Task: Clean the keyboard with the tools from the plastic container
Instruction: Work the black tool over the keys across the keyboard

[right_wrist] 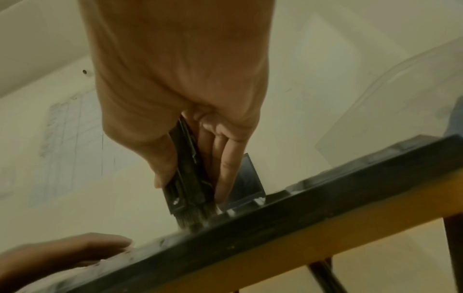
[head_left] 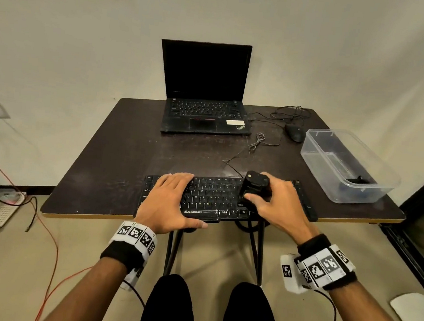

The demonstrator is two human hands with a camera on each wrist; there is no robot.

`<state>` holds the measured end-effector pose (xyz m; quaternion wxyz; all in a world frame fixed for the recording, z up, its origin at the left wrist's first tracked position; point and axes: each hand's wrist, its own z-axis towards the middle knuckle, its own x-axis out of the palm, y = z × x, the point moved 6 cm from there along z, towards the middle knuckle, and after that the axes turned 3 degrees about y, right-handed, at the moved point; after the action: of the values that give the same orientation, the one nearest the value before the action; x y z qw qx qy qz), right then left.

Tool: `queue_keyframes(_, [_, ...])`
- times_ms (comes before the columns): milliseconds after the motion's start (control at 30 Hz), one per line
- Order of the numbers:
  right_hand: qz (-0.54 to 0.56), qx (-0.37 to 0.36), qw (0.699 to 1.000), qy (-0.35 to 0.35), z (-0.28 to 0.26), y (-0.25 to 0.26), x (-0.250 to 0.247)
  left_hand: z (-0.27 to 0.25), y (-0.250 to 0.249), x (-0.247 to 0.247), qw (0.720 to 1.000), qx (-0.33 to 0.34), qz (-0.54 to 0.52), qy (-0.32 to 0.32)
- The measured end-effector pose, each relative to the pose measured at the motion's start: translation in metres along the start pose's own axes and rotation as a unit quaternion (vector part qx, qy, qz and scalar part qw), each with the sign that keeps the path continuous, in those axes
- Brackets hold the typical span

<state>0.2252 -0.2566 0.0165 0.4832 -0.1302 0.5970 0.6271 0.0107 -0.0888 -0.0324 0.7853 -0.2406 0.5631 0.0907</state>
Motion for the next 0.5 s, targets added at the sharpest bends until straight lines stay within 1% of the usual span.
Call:
queue_keyframes(67, [0.015, -0.027, 0.998, 0.052, -0.005, 0.006, 0.010, 0.001, 0.000, 0.000, 1.000, 0.000, 0.002, -0.002])
queue_keyframes(100, [0.019, -0.034, 0.997, 0.067, -0.005, 0.008, 0.011, 0.001, 0.000, 0.000, 1.000, 0.001, 0.003, 0.000])
queue_keyframes(133, [0.015, -0.029, 0.997, 0.064, -0.003, 0.007, 0.008, 0.001, -0.001, 0.000, 1.000, 0.001, 0.005, 0.001])
queue_keyframes(200, [0.008, -0.001, 0.999, 0.033, 0.002, 0.000, -0.002, 0.001, -0.001, 0.000, 1.000, 0.001, 0.006, 0.004])
queue_keyframes(233, [0.009, 0.007, 0.999, 0.034, 0.004, -0.003, -0.004, 0.001, 0.000, 0.000, 1.000, 0.001, 0.007, 0.005])
queue_keyframes(267, [0.013, 0.005, 0.999, 0.053, 0.003, -0.002, -0.001, 0.001, 0.000, 0.001, 1.000, 0.001, 0.006, 0.003])
queue_keyframes(333, [0.023, -0.027, 0.994, 0.101, -0.003, 0.004, 0.010, 0.001, 0.001, 0.000, 1.000, 0.000, 0.005, -0.003])
queue_keyframes(367, [0.025, -0.035, 0.993, 0.109, -0.005, 0.005, 0.012, 0.001, 0.000, 0.000, 1.000, 0.001, 0.004, -0.002])
queue_keyframes(400, [0.024, -0.028, 0.994, 0.105, -0.003, 0.003, 0.010, 0.000, 0.000, 0.000, 1.000, 0.001, 0.004, -0.002])
queue_keyframes(500, [0.017, 0.022, 0.998, 0.063, 0.004, -0.007, -0.005, 0.000, 0.000, -0.001, 1.000, 0.001, 0.003, 0.000])
